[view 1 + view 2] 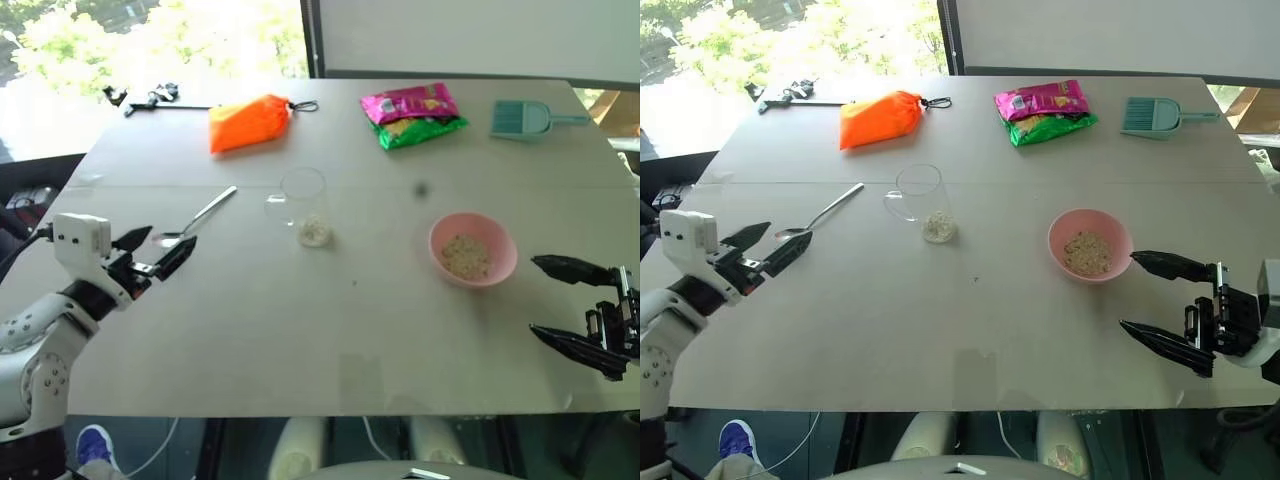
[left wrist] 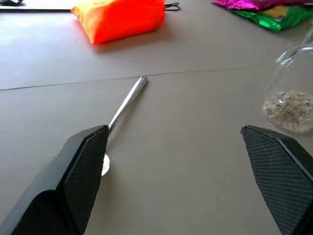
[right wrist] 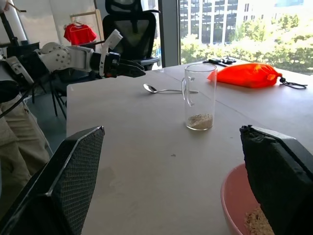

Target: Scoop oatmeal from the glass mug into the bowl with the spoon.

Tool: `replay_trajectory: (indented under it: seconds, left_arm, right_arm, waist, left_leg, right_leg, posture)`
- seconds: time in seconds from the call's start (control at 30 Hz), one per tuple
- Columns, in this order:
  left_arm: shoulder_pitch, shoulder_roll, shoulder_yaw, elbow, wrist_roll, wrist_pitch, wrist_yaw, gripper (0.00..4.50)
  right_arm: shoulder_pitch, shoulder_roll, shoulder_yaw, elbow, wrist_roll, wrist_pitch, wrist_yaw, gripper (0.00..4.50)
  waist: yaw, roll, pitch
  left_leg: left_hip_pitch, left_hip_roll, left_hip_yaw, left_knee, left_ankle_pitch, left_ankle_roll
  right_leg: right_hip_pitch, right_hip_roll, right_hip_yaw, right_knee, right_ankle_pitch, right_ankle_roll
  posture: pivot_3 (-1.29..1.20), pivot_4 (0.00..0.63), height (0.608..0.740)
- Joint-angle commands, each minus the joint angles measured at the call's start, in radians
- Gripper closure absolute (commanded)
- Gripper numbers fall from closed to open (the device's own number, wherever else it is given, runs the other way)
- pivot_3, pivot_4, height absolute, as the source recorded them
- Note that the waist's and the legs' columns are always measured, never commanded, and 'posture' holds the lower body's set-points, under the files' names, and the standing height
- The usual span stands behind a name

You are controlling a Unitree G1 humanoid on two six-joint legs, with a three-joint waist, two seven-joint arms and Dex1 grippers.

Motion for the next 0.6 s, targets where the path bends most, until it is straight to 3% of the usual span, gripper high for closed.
replay_trajectory:
  seconds: [0.03, 0.27, 0.6]
  left_arm:
    - [-0.089, 0.104, -0.074, 0.111, 0.064, 0.076, -0.03, 0.04]
    - [-0.412, 0.204, -0.293, 0.465, 0.22, 0.075, -0.156, 0.04]
    - [-0.875, 0.16, -0.566, 1.083, 0.506, -0.133, -0.357, 0.04]
  right_arm:
    - [-0.02, 0.017, -0.018, -0.015, 0.006, -0.05, 0.027, 0.0]
    - [-0.019, 0.037, -0.01, -0.013, -0.013, -0.086, 0.042, 0.0]
    - [0.007, 0.066, -0.009, 0.009, -0.038, -0.125, 0.049, 0.0]
  waist:
    - [0.001, 0.0, 0.0]
    - [-0.002, 0.0, 0.001]
    - [-0.019, -0.003, 0.002]
  left_leg:
    - [0.0, 0.0, 0.0, 0.0, 0.0, 0.0]
    - [0.0, 0.0, -0.001, 0.0, 0.0, 0.0]
    - [-0.001, -0.001, -0.002, 0.001, 0.003, -0.004]
  right_leg:
    - [0.0, 0.0, 0.0, 0.0, 0.0, 0.0]
    - [0.0, 0.001, -0.001, 0.002, 0.0, 0.0]
    - [-0.002, 0.001, -0.003, 0.003, 0.0, 0.0]
  posture:
    - [0.0, 0.15, 0.74]
    - [0.0, 0.15, 0.74]
    - [0.0, 0.15, 0.74]
